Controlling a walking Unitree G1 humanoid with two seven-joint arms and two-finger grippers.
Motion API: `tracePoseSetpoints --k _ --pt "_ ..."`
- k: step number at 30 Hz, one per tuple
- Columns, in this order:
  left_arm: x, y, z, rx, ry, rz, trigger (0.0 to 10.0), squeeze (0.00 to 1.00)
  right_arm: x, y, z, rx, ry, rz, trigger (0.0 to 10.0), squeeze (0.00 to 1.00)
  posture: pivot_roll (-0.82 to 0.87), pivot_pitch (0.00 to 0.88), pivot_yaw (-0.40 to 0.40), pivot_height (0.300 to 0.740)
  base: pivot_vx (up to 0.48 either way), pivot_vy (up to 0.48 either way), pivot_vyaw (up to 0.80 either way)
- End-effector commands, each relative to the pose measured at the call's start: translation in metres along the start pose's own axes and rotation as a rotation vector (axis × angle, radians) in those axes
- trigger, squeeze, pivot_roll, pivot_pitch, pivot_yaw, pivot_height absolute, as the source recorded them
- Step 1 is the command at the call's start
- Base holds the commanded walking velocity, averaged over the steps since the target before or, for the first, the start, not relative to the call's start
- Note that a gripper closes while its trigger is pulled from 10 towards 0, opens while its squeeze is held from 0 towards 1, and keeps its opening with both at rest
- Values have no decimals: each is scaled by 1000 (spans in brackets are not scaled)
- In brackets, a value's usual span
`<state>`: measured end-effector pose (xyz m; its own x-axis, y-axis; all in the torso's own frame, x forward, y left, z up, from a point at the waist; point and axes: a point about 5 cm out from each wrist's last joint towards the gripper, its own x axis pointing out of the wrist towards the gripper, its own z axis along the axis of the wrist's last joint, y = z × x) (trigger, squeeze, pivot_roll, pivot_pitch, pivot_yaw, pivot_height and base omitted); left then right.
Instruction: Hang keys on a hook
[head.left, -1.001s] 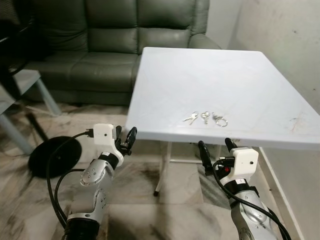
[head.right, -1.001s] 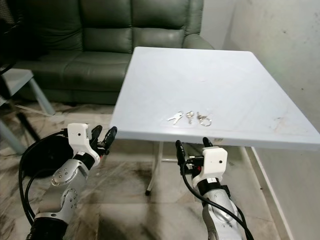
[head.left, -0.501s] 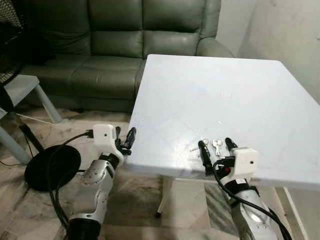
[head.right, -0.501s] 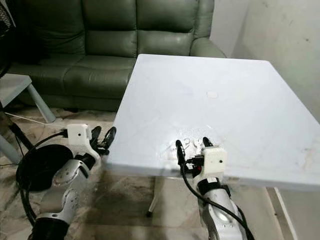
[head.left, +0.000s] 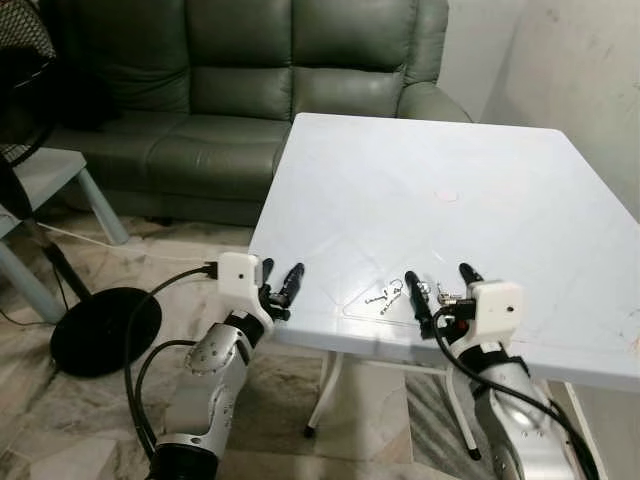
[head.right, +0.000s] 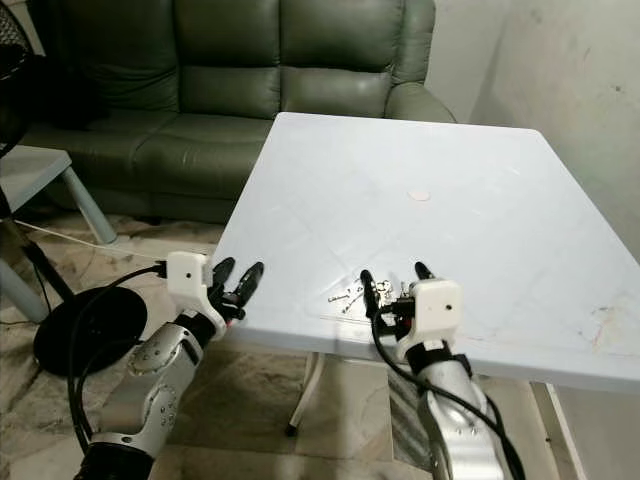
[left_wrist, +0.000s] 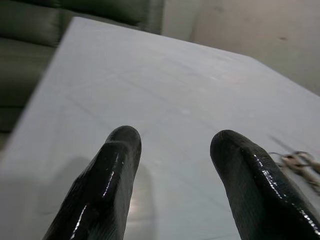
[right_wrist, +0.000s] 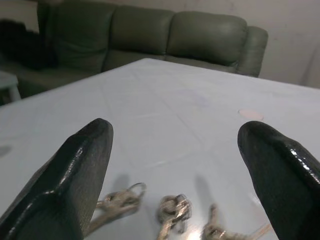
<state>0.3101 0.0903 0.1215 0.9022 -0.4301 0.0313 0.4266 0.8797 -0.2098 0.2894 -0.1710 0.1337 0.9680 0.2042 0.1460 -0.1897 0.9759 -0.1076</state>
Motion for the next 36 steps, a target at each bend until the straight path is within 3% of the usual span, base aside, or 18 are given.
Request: tracePoseSetpoints --k 1,9,13,22,30,36 --pt "0 -7 3 7 -5 -40 10000 0 4 -7 -1 -34 16 7 10000 0 25 136 -23 740 0 0 0" --pt "-6 -25 1 -4 9 -105 10000 0 20 -25 3 -63 34 42 10000 0 36 177 -35 740 0 0 0" --pt "-10 -29 -1 -12 22 -122 10000 0 22 -31 1 -60 46 119 10000 0 36 194 -35 740 0 0 0" --pt "-15 -43 -3 -8 46 -200 10000 0 15 -56 -3 3 111 296 10000 0 34 197 -32 740 0 0 0" --pt "-14 -44 -2 -18 48 -205 10000 0 11 -73 -4 -38 142 294 10000 0 27 192 -26 740 0 0 0" --pt "-15 -44 0 -24 50 -210 10000 0 3 -83 -8 -83 218 373 10000 0 30 192 -23 740 0 0 0"
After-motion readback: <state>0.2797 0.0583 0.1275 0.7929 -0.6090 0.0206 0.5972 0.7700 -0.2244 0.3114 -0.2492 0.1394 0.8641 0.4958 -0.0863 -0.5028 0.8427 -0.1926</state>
